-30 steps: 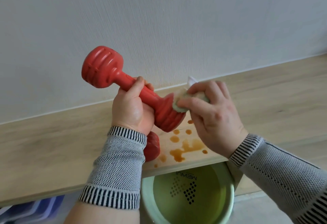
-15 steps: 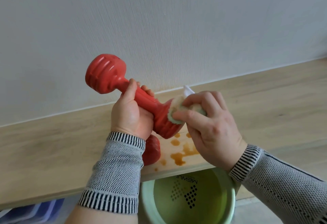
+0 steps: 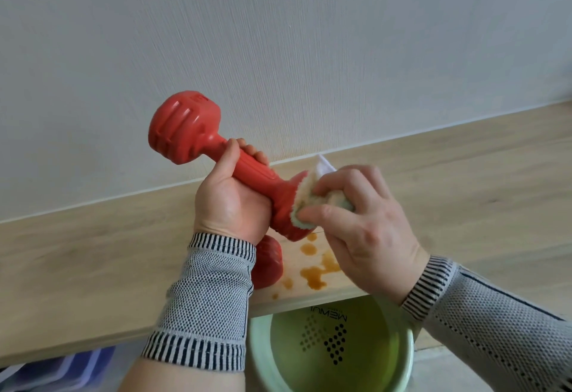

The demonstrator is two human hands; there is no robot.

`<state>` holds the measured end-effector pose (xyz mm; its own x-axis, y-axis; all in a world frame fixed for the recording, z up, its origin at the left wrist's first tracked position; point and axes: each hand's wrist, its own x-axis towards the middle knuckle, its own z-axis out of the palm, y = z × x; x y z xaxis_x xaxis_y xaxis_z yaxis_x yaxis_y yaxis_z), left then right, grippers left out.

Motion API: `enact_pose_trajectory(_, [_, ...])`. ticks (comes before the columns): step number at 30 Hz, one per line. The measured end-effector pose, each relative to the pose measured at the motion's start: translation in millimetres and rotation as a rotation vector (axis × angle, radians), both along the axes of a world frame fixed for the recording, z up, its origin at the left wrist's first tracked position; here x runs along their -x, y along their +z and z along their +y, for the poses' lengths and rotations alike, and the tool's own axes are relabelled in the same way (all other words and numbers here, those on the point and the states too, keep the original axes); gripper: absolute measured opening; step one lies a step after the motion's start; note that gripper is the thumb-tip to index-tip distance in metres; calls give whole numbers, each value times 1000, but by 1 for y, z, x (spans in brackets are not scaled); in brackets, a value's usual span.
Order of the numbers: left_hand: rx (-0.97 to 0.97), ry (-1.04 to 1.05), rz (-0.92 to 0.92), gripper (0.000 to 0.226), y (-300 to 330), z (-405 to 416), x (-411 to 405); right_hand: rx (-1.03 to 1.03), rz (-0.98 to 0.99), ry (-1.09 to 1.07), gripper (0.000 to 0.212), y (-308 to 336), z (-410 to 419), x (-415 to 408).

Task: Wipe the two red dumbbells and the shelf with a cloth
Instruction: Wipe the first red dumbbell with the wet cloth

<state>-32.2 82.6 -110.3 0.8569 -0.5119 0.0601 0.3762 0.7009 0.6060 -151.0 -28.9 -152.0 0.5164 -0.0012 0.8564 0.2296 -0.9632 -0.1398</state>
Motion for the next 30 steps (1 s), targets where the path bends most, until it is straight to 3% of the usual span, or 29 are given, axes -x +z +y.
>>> enact_pose_trajectory(7, [-39, 20, 7, 11, 2, 1, 1, -56, -2, -46, 25, 6, -9, -1])
enact_pose_trajectory(12, [-21, 29, 47, 7, 4, 0, 3, 12, 26, 15, 24, 0, 1, 0])
enact_pose_trajectory(16, [-32, 66, 66, 15, 6, -2, 7, -87, 12, -61, 26, 4, -10, -2])
enact_pose_trajectory(30, [-97, 136, 107, 18, 13, -8, 12, 30, 21, 6, 22, -6, 5, -5])
